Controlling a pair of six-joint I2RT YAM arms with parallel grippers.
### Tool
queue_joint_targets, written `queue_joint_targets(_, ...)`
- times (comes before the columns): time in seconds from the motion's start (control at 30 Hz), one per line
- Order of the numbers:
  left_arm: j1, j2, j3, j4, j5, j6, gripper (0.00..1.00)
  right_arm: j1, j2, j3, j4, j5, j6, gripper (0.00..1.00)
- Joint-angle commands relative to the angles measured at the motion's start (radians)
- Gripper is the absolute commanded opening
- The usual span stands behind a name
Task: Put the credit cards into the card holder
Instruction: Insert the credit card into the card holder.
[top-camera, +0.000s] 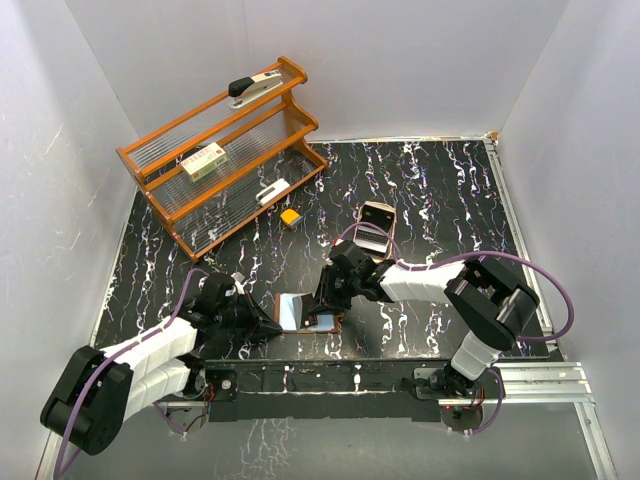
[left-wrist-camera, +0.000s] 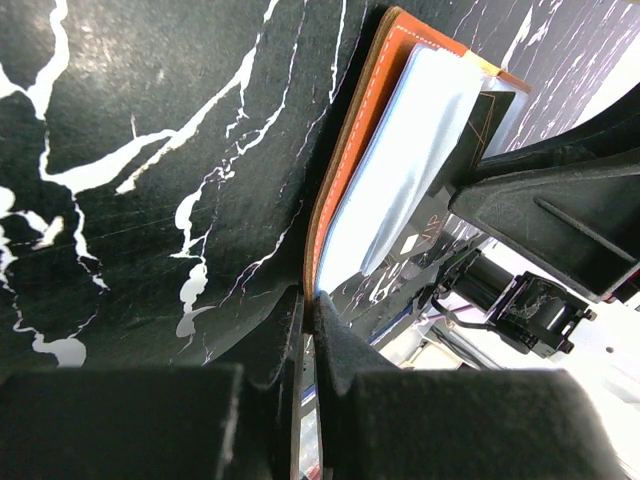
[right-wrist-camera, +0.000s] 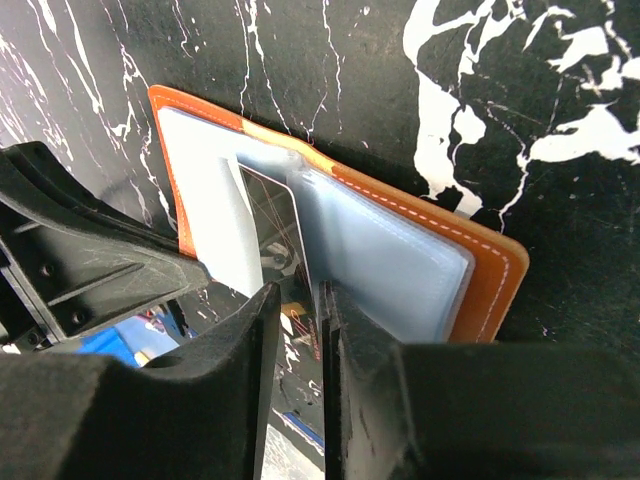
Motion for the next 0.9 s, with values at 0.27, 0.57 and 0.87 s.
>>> queue_joint_targets(0.27, -0.006, 0.007, -0.009, 0.007, 0.033, -0.017, 0.0, 0.019, -0.007, 0.014, 0.001, 0.037, 0.009, 0.2)
queue_joint_targets(0.57, -0.006, -0.005, -0.027, 0.002, 0.034, -0.028, 0.0, 0.019, -0.074, -0.031, -0.004, 0.131, 0.046, 0.04)
queue_joint_targets(0.87, -0.006, -0.004, -0.057, 0.074, 0.053, -0.087, 0.0, 0.021, -0.049, -0.034, 0.038, 0.098, 0.064, 0.04)
